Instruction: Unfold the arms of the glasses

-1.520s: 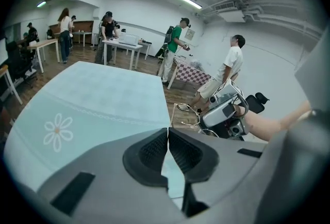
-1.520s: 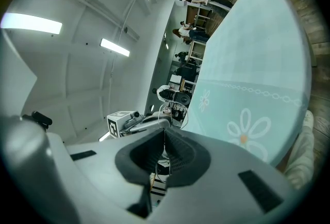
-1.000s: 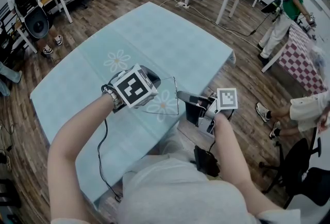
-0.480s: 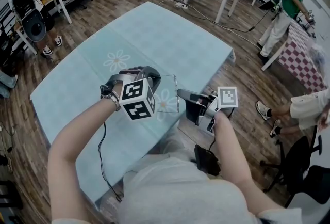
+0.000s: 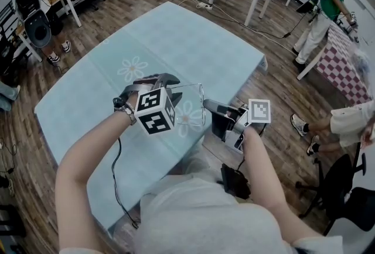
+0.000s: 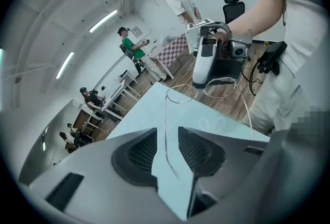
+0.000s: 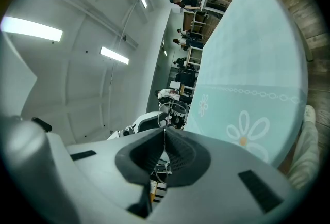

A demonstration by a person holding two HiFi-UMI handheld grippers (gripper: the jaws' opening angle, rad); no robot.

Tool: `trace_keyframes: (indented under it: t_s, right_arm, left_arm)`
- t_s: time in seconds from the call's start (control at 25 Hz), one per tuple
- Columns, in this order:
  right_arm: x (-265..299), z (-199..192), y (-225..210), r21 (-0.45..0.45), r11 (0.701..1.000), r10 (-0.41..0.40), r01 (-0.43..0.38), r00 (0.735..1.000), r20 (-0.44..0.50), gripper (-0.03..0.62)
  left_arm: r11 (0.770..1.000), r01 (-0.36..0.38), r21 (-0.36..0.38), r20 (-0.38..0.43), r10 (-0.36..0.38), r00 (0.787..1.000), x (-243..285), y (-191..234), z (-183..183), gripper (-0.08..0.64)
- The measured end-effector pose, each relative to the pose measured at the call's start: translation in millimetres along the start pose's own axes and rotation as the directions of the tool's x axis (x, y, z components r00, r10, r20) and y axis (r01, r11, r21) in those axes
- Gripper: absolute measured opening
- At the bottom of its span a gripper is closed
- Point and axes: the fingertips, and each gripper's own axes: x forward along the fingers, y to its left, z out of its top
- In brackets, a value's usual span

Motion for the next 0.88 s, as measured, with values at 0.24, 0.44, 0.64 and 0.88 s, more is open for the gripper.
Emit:
trace_keyframes:
  t_s: [0.24, 0.44, 0.64, 0.88]
  right_arm:
    - [-1.0, -3.1, -2.6, 0.006, 1.0, 0.001, -0.002, 1.0, 0.004, 0.011]
    - [1.5, -0.4, -3.1, -0.003, 1.0, -0.012, 0.012, 1.0, 0.007, 0.011]
    - [2.4, 1.7, -0.8, -0.014, 1.0, -0.027, 0.027, 1.0, 0.016, 0.011]
    - [1.8, 1.3, -4.5, -0.03, 0.999, -0.035, 0.035, 0.999, 0.013, 0.011]
  left_arm:
    - [0.997, -0.023, -0.073, 0.048, 0.026, 0.999, -5.7, 2.5, 5.5, 0.133]
    - [0.99, -0.045, -0.133, 0.075, 0.056, 0.996, -12.5, 9.4, 5.6, 0.132]
    - [0.969, -0.059, -0.238, 0.124, 0.091, 0.988, -22.5, 12.3, 5.2, 0.123]
    - [0.943, -0.128, -0.308, 0.175, 0.189, 0.966, -34.2, 10.6, 7.6, 0.111]
